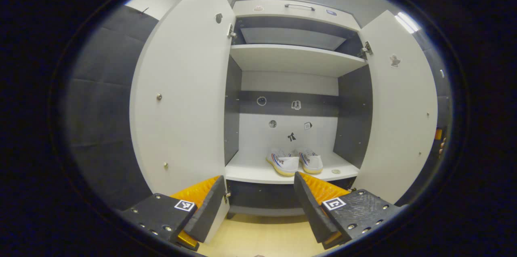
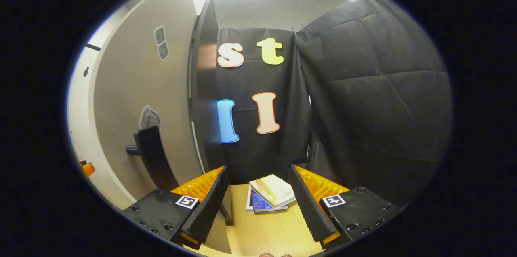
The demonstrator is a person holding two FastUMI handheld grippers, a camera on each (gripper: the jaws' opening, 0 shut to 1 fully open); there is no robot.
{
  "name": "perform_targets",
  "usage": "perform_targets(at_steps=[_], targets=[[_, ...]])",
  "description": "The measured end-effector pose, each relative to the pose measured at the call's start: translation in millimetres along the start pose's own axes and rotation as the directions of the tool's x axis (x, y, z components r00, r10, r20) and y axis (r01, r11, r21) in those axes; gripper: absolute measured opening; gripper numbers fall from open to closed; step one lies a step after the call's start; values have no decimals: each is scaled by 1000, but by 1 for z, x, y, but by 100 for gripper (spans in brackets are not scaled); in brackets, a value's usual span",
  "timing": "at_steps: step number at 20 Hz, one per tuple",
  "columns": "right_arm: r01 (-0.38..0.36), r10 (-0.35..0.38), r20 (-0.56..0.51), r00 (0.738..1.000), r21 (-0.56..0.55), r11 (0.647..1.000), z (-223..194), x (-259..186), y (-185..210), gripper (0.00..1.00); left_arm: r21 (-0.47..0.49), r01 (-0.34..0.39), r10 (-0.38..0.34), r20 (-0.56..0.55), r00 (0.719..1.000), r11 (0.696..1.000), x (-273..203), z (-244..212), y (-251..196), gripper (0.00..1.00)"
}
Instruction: Grab one shoe with the right hand and put it into the shoe cabinet, grab the other shoe with the left hand and put it into the shoe cabinet; then close the right door with the right hand and the left door with the left hand.
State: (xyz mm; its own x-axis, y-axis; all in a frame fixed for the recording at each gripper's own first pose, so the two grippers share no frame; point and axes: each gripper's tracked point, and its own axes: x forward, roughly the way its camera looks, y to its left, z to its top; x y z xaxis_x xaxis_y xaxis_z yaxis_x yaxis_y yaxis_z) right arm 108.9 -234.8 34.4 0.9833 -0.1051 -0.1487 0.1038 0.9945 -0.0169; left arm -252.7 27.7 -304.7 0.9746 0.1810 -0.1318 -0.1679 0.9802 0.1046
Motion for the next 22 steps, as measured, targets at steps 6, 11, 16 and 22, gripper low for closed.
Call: perform_targets(at_steps=[6, 11, 16, 22], targets=[[55, -55, -2, 999, -32, 998, 2, -10, 4, 93, 0, 44, -44, -27, 999, 999, -5, -16, 9, 99], [57, -57, 15, 998, -32, 998, 1, -19, 30, 87, -45, 117, -120, -67, 991, 992, -11, -29, 0, 99], [23, -22, 3, 1000, -13, 1000, -4, -19, 61, 91, -26, 159, -160, -51, 986, 987, -19, -24, -2, 98], [-1, 1, 12, 1000, -23, 1000, -6, -25, 99, 91, -37, 175, -177, -62, 982, 984, -37, -31, 16, 99]])
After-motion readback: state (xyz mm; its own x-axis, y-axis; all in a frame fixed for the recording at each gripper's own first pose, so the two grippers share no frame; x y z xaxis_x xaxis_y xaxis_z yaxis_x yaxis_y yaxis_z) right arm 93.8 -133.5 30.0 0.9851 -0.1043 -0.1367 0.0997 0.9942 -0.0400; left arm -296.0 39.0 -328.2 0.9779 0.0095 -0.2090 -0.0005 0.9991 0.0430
